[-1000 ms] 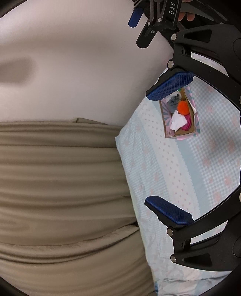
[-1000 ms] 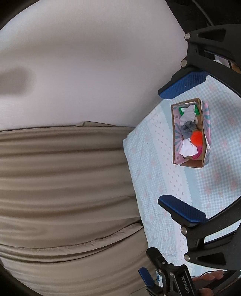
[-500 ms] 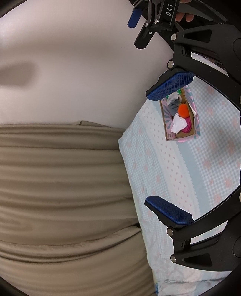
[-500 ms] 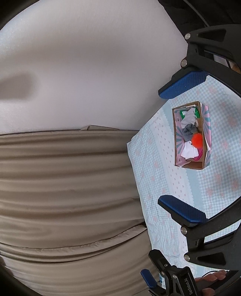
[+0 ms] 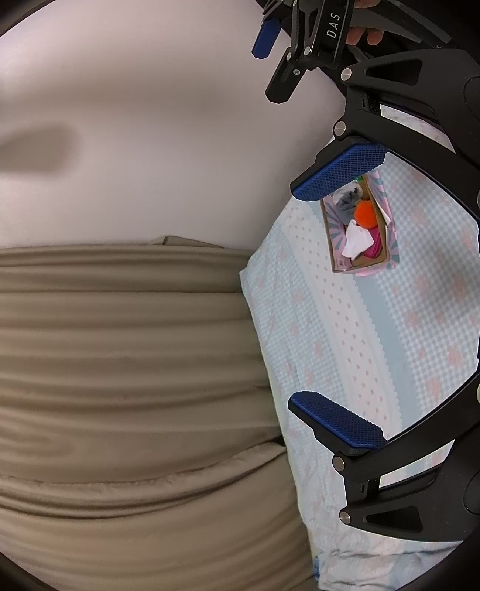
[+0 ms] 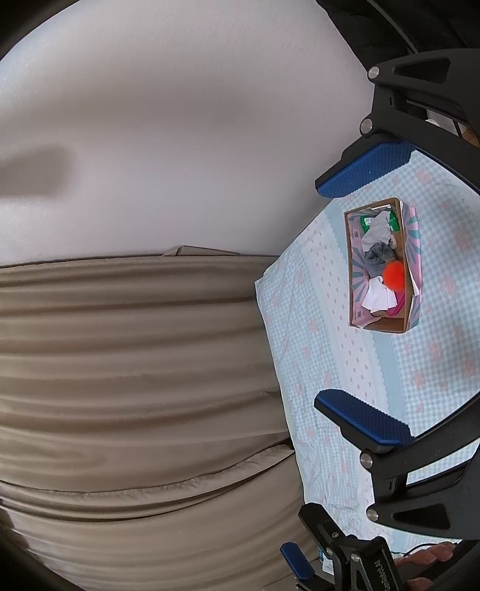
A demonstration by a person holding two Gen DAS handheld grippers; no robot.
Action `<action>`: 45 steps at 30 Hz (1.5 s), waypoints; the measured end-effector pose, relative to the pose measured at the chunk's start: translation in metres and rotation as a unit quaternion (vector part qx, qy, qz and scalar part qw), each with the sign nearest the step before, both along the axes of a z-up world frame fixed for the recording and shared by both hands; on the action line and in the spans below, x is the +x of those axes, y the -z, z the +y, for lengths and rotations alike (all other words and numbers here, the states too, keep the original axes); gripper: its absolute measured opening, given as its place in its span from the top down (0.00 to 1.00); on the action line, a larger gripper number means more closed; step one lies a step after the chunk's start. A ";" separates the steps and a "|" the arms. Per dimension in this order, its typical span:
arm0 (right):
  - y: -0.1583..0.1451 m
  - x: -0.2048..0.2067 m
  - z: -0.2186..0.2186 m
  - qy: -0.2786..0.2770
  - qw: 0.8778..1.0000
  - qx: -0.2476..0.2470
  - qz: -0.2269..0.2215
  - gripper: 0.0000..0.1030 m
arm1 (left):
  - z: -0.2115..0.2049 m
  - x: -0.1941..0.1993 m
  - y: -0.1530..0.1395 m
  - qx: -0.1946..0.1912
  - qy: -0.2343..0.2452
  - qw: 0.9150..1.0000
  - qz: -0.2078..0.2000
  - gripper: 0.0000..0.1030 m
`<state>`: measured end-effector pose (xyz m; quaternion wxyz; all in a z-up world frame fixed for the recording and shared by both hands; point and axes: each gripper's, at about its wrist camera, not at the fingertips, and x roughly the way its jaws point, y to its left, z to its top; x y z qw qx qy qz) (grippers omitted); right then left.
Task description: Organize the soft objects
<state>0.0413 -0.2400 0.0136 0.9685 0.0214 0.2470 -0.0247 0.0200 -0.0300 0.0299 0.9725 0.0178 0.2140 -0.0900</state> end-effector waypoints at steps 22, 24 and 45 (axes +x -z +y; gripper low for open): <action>-0.002 0.002 -0.004 0.001 1.000 -0.003 -0.002 0.00 | -0.004 -0.002 -0.001 0.006 -0.003 1.000 -0.004 0.00; -0.002 0.002 -0.004 0.001 1.000 -0.003 -0.002 0.00 | -0.004 -0.003 -0.001 0.006 -0.004 1.000 -0.005 0.00; -0.004 0.006 -0.005 -0.004 1.000 -0.005 -0.003 0.00 | -0.004 -0.002 -0.001 0.004 -0.011 1.000 -0.010 0.00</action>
